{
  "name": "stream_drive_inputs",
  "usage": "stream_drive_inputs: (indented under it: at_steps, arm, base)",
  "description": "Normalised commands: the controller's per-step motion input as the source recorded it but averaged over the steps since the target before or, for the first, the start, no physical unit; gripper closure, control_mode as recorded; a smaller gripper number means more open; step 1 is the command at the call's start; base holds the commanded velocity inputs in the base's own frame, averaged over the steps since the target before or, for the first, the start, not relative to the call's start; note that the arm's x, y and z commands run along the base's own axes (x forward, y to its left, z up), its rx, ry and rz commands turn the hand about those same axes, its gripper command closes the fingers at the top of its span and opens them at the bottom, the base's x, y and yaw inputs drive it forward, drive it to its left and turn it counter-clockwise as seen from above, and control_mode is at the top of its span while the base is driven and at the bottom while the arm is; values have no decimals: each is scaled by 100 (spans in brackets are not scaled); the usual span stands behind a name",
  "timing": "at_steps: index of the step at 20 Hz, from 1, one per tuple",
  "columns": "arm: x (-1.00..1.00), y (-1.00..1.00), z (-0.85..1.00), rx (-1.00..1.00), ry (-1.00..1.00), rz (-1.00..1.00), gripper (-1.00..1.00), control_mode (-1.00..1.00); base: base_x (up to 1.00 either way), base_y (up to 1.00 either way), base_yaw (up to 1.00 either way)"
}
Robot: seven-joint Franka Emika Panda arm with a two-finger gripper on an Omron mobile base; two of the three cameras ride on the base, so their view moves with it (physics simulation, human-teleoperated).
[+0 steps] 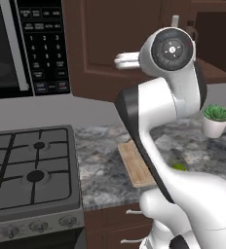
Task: Open the cabinet. Place the bowl and condiment on the counter. Then place the lime and garlic on the cutting board.
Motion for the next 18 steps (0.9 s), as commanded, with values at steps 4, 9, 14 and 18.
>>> stream_drive_inputs:
  at_steps: [4, 9, 14, 18]
  arm:
    - [-19, 58, -22, 0, 0, -2, 100, -100]
    - [-15, 25, 3, -1, -1, -2, 100, -100]
    - [-5, -48, 19, 8, 3, 0, -100, -100]
    - [-7, -47, 8, 7, 0, 2, -100, -100]
  base:
    - [0, 0, 0]
    - [0, 0, 0]
    - [0, 0, 0]
    - [0, 0, 0]
